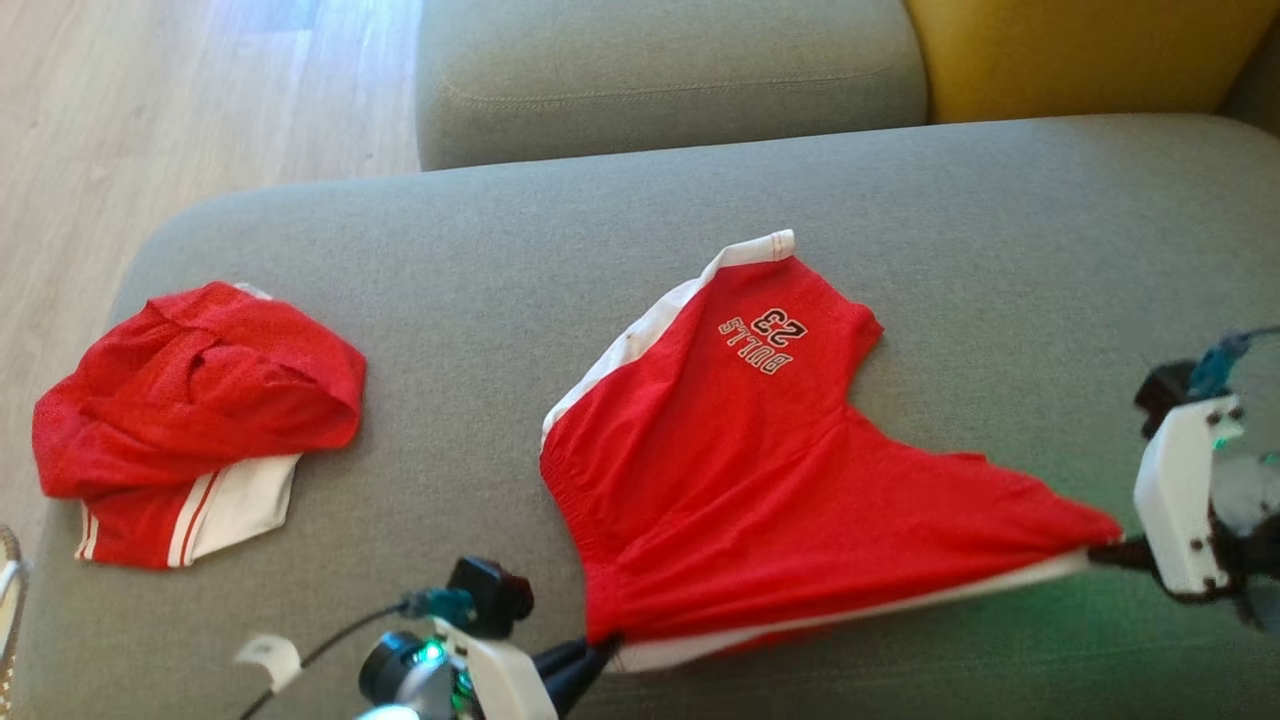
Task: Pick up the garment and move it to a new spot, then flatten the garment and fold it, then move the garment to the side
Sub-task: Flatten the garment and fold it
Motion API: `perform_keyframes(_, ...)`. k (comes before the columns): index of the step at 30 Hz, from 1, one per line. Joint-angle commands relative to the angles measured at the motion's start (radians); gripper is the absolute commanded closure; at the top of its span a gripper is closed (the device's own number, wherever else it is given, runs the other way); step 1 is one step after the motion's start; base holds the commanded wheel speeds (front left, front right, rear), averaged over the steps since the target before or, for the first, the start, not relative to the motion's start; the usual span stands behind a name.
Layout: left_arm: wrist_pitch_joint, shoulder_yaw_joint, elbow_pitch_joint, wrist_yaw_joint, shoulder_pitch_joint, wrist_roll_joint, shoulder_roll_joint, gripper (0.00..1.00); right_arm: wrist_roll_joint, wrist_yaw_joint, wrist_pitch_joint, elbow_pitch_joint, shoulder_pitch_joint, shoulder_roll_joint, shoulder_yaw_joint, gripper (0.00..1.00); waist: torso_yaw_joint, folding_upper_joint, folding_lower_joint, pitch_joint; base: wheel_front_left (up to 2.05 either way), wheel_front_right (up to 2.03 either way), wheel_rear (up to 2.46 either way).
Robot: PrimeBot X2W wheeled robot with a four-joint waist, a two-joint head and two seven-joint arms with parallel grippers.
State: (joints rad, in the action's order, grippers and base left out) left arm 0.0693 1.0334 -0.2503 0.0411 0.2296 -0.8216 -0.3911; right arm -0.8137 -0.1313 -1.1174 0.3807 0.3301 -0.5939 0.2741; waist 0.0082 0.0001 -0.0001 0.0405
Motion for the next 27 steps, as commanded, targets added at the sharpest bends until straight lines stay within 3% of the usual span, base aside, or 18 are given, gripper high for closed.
perform_keyframes(1, 0.0, -0.058, 0.041, -0.005, 0.045, -0.014, -0.034, 1.0, 0.018, 0.001, 0.005, -0.053, 0.029, -0.016, -0.032, 1.0, 0.006, -0.0001, 0.0001, -0.004, 0.0, 0.0, 0.0)
perform_keyframes(13, 0.01, -0.183, 0.119, 0.003, 0.115, -0.15, -0.035, 1.0, 0.124, 0.001, -0.003, -0.117, 0.181, 0.111, -0.173, 1.0, 0.087, -0.0001, 0.0001, -0.061, 0.0, 0.0, 0.0)
perform_keyframes(19, 0.011, -0.206, 0.099, 0.024, 0.181, -0.187, 0.019, 1.0, 0.188, 0.001, 0.053, -0.088, 0.317, 0.147, -0.172, 1.0, 0.141, -0.0001, 0.0001, -0.138, 0.0, 0.0, 0.0)
perform_keyframes(27, -0.011, -0.218, 0.012, 0.051, 0.301, -0.196, 0.116, 1.0, 0.268, 0.001, 0.19, 0.039, 0.505, 0.186, -0.115, 1.0, 0.21, -0.0001, 0.0001, -0.276, 0.0, 0.0, 0.0)
